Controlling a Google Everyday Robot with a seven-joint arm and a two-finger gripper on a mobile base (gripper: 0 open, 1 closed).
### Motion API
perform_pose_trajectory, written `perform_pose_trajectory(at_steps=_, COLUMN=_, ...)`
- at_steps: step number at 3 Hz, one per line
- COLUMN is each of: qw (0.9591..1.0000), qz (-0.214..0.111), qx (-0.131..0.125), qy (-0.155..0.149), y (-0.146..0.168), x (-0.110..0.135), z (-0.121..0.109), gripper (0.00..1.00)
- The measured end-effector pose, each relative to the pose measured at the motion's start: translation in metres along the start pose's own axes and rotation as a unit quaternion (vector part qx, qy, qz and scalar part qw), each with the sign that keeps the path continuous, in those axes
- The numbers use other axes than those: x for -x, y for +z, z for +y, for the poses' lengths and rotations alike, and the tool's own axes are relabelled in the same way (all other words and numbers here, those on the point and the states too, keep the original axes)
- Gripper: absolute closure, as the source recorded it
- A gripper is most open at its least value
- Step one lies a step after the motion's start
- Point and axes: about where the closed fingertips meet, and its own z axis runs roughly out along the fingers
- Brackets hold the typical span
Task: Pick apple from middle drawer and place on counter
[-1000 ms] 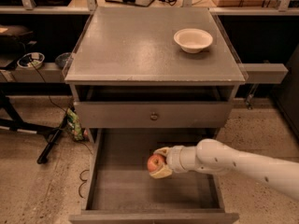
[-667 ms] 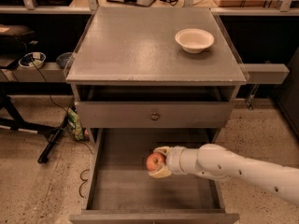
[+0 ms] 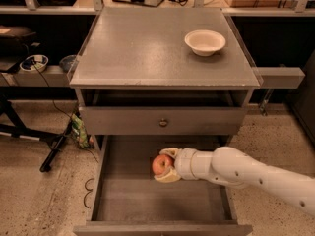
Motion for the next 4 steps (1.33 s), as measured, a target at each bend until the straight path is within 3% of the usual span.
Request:
perform_pose_trajectory(at_steps=2, qw=0.9965, qz=-0.051, qx=-0.028, qy=-0.059, y=-0.050, x=0.080, z=-0.008, gripper=1.00)
perform_pose_trajectory(at_steps=3, qw=0.9924, qz=-0.070, qx=-0.058, qy=-0.084, y=-0.069, x=0.113, z=-0.017, gripper=1.00)
perform_pose_trajectory(at_steps=4, qw=0.9859, qz=-0.081, qx=-0.104, qy=-0.102, y=-0.083, x=0.145, z=-0.046, gripper=1.00)
